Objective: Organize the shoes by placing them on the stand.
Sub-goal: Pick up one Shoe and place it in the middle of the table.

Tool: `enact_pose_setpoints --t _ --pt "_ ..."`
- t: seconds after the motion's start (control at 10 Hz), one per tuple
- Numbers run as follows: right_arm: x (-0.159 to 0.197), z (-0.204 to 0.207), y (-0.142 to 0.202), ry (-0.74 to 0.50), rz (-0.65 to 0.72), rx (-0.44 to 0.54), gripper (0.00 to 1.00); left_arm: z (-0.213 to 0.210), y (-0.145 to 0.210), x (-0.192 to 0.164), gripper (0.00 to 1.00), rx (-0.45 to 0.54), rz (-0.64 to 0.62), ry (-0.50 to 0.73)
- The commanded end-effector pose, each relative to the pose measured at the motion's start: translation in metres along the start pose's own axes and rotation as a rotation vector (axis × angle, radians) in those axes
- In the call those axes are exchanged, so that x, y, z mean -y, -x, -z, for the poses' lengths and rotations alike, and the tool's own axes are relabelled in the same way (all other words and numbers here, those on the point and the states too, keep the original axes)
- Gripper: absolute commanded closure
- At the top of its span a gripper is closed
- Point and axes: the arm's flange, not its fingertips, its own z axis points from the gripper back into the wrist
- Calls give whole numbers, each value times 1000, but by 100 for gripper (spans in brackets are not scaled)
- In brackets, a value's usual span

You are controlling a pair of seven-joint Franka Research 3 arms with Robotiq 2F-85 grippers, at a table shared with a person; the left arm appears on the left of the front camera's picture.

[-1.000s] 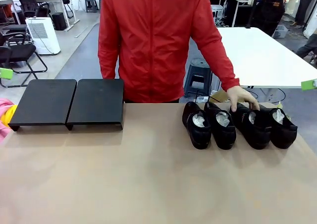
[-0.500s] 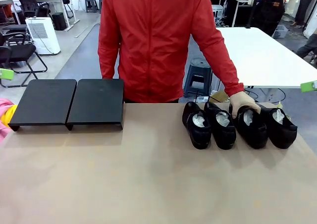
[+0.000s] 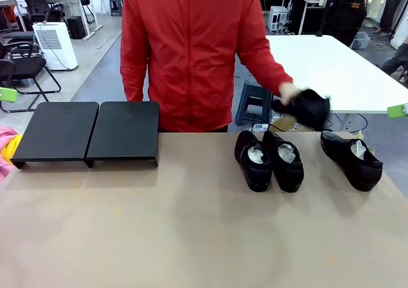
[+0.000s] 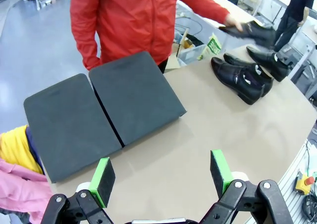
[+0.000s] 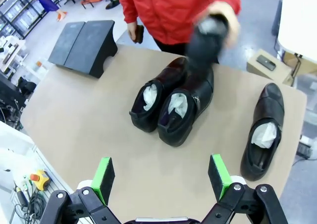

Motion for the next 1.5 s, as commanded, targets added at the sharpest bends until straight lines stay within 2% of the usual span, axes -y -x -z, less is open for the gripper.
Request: enact_pose_setpoints --t 0.0,0.2,0.3,0.4,0.7,0.9,1.0,1.1,1.3,1.4 --pt "0 0 0 0 0 0 0 -1 0 0 0 2 6 2" --pt "-19 16 -26 8 -9 -19 0 -1 0 0 0 2 6 2" --pt "-28 31 -40 43 6 -59 0 -1 0 0 0 2 6 2" --pt "-40 51 -51 134 3 -105 0 -1 0 0 0 2 6 2" --pt "-80 120 -73 192 -76 -340 0 -1 0 0 0 2 6 2" --pt "-101 158 -73 291 -112 -407 0 -1 0 0 0 2 6 2" --pt "-101 172 -68 330 -145 -433 0 -1 0 0 0 2 6 2" --pt "-96 160 -62 216 -108 -363 0 -1 0 0 0 2 6 2" --pt "-96 160 -62 216 -108 -363 0 -1 0 0 0 2 6 2" --pt "-99 172 -61 257 -123 -394 0 -1 0 0 0 2 6 2"
